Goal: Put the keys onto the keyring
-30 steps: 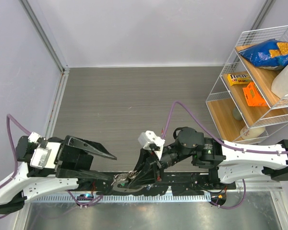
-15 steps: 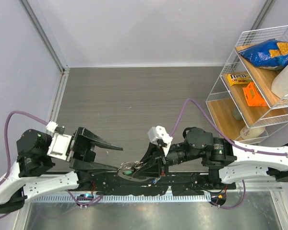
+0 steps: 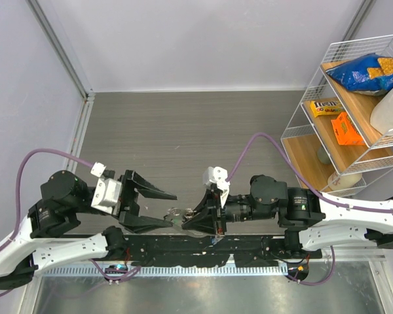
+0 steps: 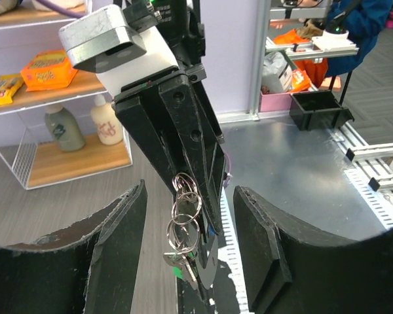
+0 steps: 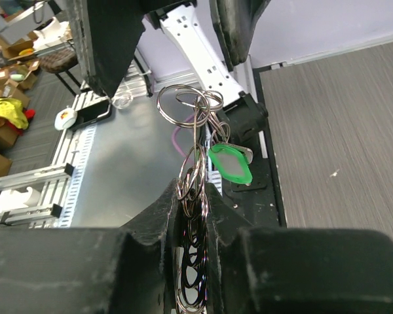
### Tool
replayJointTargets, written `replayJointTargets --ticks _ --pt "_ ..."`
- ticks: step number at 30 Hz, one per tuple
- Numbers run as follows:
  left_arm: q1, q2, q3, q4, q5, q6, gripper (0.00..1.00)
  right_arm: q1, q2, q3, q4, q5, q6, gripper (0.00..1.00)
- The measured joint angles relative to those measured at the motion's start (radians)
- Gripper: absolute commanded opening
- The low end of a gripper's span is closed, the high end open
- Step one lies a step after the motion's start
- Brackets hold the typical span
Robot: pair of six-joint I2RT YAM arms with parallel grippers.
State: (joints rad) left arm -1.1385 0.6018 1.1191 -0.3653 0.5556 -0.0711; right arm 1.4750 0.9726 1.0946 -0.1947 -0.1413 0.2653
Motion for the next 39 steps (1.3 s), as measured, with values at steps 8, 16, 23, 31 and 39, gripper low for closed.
replayJointTargets --ticks 8,16,23,31,39 --pt "0.000 0.005 -0.004 -0.040 -0.046 0.039 0.62 -0.005 0.000 0.000 -0.053 0.084 0.011 0.06" --pt "0.000 0.004 -0.015 -0.056 -0.068 0.066 0.60 -0.013 0.000 0.000 -0.078 0.115 0.026 0.06" --pt "0.000 0.004 -0.037 -0.059 -0.093 0.098 0.56 -0.019 0.000 0.001 -0.080 0.118 0.034 0.06" --pt "0.000 0.013 -0.053 -0.058 -0.100 0.119 0.49 -0.020 0.000 0.001 -0.080 0.117 0.038 0.06" --pt "0.000 0.020 -0.054 -0.058 -0.111 0.132 0.32 -0.020 0.000 0.001 -0.081 0.112 0.044 0.06"
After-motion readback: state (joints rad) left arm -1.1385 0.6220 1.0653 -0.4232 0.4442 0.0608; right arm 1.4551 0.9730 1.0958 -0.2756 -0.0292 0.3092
